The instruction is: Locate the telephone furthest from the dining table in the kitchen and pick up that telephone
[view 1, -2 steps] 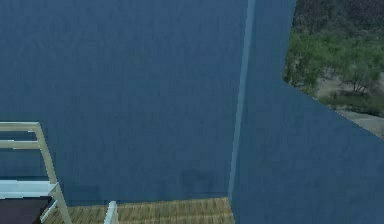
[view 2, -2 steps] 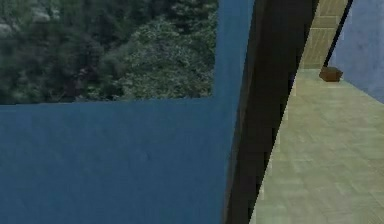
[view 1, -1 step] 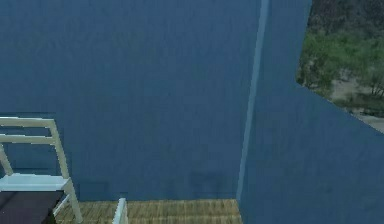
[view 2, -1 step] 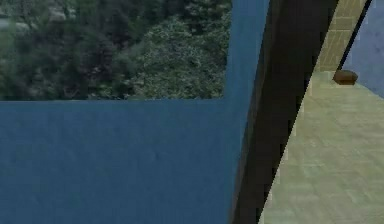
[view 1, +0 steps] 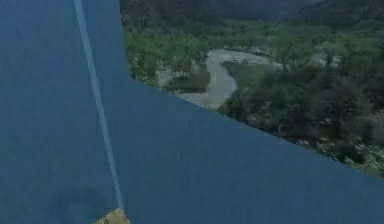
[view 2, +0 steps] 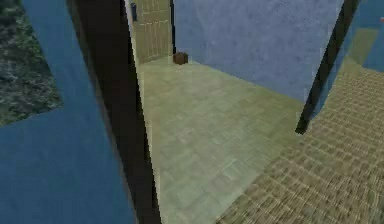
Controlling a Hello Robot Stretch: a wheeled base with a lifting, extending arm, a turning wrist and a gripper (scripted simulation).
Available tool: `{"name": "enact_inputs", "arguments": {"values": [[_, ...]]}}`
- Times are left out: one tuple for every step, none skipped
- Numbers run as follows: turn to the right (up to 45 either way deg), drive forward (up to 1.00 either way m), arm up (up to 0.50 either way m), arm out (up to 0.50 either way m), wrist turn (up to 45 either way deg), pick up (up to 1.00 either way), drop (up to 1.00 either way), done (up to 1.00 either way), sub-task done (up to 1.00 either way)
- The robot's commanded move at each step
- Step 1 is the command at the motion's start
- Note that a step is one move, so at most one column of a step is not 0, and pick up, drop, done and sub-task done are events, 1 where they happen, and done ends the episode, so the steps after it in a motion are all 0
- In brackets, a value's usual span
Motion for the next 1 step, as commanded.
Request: {"name": "enact_inputs", "arguments": {"values": [[0.0,0.20,0.00,0.00,0.0,0.00,0.00,0.00,0.00]]}}
